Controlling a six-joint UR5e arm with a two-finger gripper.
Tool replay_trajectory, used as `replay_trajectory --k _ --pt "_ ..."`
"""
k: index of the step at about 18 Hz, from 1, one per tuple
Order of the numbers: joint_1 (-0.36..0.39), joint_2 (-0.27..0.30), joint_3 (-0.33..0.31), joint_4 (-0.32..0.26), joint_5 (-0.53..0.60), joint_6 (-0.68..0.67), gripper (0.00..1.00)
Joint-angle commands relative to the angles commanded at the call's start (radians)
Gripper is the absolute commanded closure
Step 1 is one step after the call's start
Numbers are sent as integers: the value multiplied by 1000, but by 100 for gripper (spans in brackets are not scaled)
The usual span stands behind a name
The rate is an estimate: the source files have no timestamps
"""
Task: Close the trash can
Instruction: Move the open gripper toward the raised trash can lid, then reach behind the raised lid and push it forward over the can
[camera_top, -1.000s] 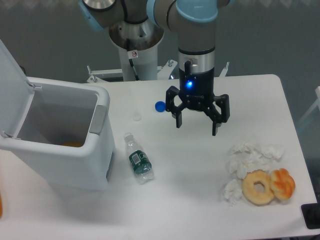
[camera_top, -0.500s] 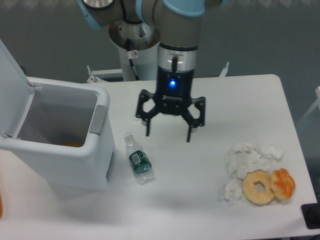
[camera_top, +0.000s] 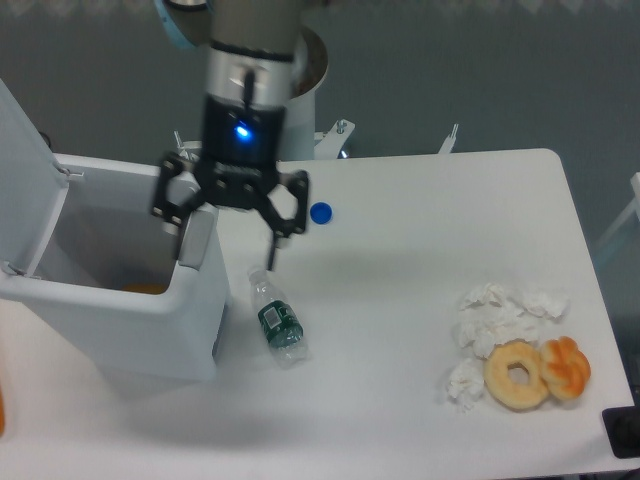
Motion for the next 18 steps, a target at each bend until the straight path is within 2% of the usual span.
replay_trajectory --k 5,7,16,18 --pt "-40 57 -9 0 -135 -64 0" --pt "-57 60 -8 0 -187 -65 0" --pt "-130 77 -6 5 -301 -68 0" --pt "-138 98 -11 5 -328 -75 0"
